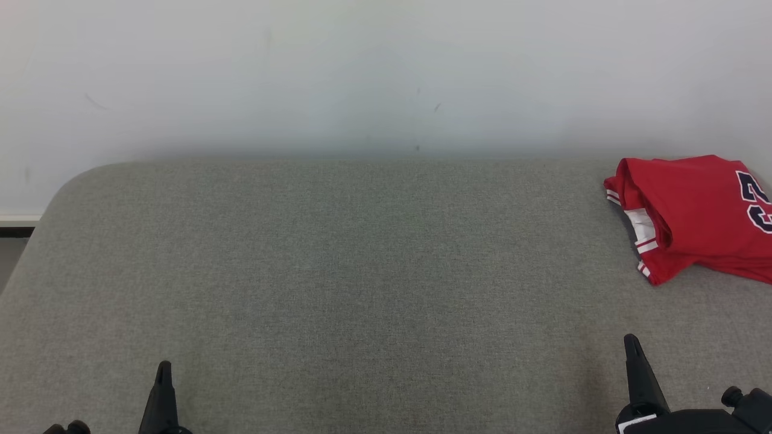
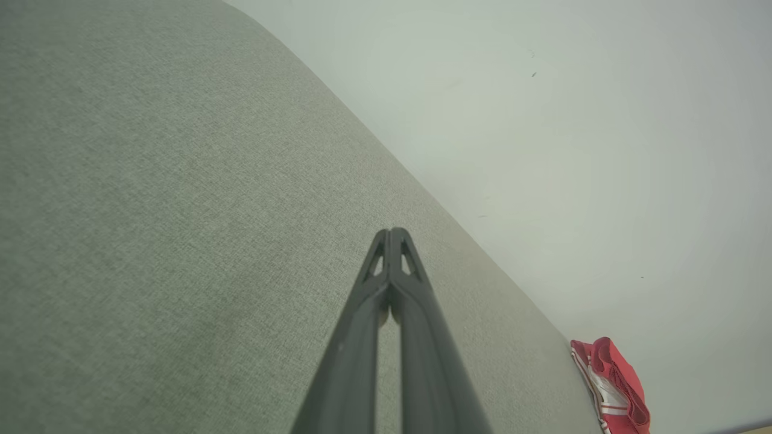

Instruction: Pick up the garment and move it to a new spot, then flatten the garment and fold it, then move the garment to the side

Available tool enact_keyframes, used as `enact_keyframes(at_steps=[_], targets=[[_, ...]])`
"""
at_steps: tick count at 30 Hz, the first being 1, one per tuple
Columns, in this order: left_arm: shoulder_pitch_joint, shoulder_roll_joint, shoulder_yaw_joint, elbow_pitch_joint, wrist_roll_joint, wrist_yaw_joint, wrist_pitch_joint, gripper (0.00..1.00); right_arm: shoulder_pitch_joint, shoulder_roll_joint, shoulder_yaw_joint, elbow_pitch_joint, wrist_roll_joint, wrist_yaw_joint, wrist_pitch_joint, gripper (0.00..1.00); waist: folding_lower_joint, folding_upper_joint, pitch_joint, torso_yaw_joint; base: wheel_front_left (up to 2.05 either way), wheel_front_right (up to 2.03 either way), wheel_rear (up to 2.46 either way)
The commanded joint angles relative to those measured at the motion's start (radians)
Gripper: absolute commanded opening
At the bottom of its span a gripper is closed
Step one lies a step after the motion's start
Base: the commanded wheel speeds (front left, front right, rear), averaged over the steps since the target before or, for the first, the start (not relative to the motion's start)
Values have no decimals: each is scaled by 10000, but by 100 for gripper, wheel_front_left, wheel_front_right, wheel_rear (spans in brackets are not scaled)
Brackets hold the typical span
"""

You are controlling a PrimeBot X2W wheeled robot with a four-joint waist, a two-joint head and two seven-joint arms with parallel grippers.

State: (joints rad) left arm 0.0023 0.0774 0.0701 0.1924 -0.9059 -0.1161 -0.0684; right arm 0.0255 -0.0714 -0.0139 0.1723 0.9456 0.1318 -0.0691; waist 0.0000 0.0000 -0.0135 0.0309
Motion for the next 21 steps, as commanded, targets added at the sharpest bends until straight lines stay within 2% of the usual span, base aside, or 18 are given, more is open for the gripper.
enact_keyframes(at_steps=[1, 21], targets=[[-229, -2, 52, -66, -241, -88, 36, 0, -200, -97, -41, -78, 239, -8, 56, 0, 0, 0, 2, -2, 0, 0, 0], [-549, -91, 189, 123, -2475, -102, 629, 0, -576, -109, -215, 171, 2450, -11, 523, 0, 0, 0, 44, -81, 0, 0, 0]])
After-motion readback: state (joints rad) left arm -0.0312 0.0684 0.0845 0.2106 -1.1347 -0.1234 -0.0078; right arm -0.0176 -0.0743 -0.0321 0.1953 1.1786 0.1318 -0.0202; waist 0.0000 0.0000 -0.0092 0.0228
